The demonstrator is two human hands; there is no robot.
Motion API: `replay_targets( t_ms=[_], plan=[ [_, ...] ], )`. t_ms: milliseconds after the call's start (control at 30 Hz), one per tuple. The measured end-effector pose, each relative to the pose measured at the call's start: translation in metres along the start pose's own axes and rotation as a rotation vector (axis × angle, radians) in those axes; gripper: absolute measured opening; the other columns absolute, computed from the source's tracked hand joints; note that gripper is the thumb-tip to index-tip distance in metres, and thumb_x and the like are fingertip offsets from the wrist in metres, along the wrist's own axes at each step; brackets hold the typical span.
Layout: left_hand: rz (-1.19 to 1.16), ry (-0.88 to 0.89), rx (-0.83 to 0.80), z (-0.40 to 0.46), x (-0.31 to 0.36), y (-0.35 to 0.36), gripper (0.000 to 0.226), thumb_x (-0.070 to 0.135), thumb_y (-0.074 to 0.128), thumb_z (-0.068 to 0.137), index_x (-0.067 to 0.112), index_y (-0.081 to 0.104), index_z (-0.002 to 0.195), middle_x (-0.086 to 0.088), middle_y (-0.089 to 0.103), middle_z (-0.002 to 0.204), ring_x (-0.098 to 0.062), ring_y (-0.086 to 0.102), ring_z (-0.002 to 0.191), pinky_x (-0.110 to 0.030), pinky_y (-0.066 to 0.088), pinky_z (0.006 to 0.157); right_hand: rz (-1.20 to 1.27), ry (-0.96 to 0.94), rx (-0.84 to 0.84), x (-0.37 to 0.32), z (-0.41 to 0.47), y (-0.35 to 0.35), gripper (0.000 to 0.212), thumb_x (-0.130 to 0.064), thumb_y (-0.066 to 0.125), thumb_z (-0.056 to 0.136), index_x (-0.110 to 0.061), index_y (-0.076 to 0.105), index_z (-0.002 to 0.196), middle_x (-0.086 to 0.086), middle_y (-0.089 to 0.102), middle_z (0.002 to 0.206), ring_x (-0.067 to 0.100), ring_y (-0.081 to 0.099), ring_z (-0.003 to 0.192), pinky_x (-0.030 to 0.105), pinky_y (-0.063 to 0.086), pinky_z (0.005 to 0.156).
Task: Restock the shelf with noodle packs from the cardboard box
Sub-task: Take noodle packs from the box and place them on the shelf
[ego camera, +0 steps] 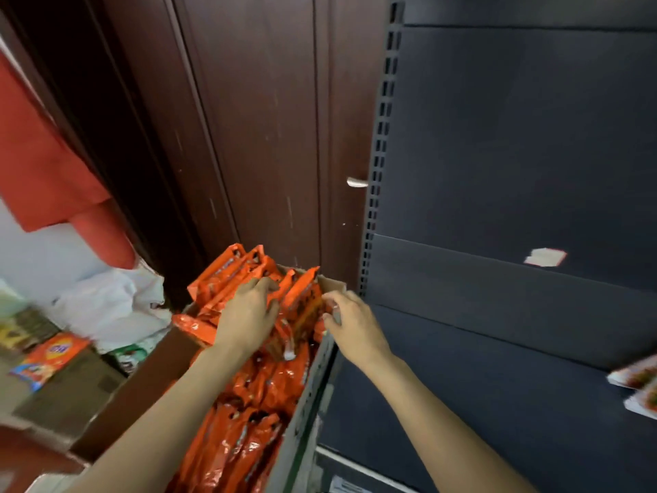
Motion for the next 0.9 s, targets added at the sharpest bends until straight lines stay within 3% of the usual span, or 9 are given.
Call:
replay_targets(
  t_ms=[100, 233, 367, 633, 800, 900],
  plan=[
    [0.011, 0.037, -0.128, 0.004, -0.033, -0.006, 0.034, 0.018, 0.061, 0.087, 0.011, 0.058, 0.12, -0.011, 0.057, 0.118, -0.03, 0.05, 0.117, -0.034, 0.037, 0.098, -0.018, -0.012, -0.011, -0.019, 0.018, 0.03, 0.047, -0.021, 0.055, 0.093, -0.022, 0.042, 0.138, 0.001, 0.045, 0.133, 0.019, 0.045, 0.124, 0.035, 0.042, 0.099],
    [0.109, 0.085, -0.385, 0.001, -0.058, 0.002, 0.065, 0.041, 0.069, 0.08, 0.017, 0.045, 0.136, -0.004, 0.046, 0.134, -0.024, 0.038, 0.129, -0.033, 0.032, 0.106, -0.072, -0.033, -0.08, -0.029, 0.029, 0.062, 0.061, -0.027, 0.062, 0.089, -0.027, 0.034, 0.144, -0.004, 0.031, 0.144, 0.016, 0.035, 0.133, 0.034, 0.039, 0.105],
    [0.196, 0.104, -0.411, -0.004, -0.064, 0.007, 0.082, 0.045, 0.073, 0.074, 0.021, 0.034, 0.143, -0.002, 0.039, 0.136, -0.024, 0.034, 0.127, -0.039, 0.034, 0.106, -0.115, -0.029, -0.092, -0.031, 0.03, 0.077, 0.063, -0.031, 0.07, 0.082, -0.029, 0.042, 0.138, -0.005, 0.023, 0.146, 0.014, 0.038, 0.129, 0.036, 0.042, 0.103],
    [0.087, 0.09, -0.317, -0.007, -0.065, 0.004, 0.059, 0.022, 0.067, 0.084, 0.02, 0.044, 0.139, -0.008, 0.048, 0.121, -0.027, 0.05, 0.115, -0.036, 0.042, 0.101, -0.173, -0.027, 0.018, -0.031, 0.028, 0.073, 0.03, -0.021, 0.066, 0.086, -0.021, 0.058, 0.115, -0.008, 0.034, 0.14, 0.014, 0.041, 0.126, 0.029, 0.043, 0.096],
    [-0.013, 0.078, -0.179, -0.005, -0.056, -0.004, 0.035, 0.016, 0.06, 0.089, 0.014, 0.059, 0.124, -0.006, 0.056, 0.116, -0.025, 0.06, 0.105, -0.033, 0.05, 0.089, -0.093, -0.034, 0.076, -0.033, 0.024, 0.066, 0.024, -0.014, 0.063, 0.088, -0.015, 0.063, 0.111, -0.006, 0.05, 0.126, 0.01, 0.05, 0.113, 0.021, 0.041, 0.093],
    [-0.132, 0.092, -0.073, -0.001, -0.048, -0.015, 0.026, 0.011, 0.056, 0.092, 0.013, 0.064, 0.117, -0.002, 0.052, 0.108, -0.021, 0.059, 0.097, -0.021, 0.045, 0.081, -0.002, -0.05, 0.143, -0.034, 0.026, 0.052, 0.018, -0.012, 0.065, 0.086, -0.014, 0.067, 0.104, -0.004, 0.057, 0.113, 0.01, 0.055, 0.102, 0.031, 0.049, 0.091]
  ],
)
Point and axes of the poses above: each hand's wrist, its own z-axis towards the middle knuckle, its own y-axis out of the palm, x = y × z, the point moved 4 cm from there along z, towards the middle knuckle
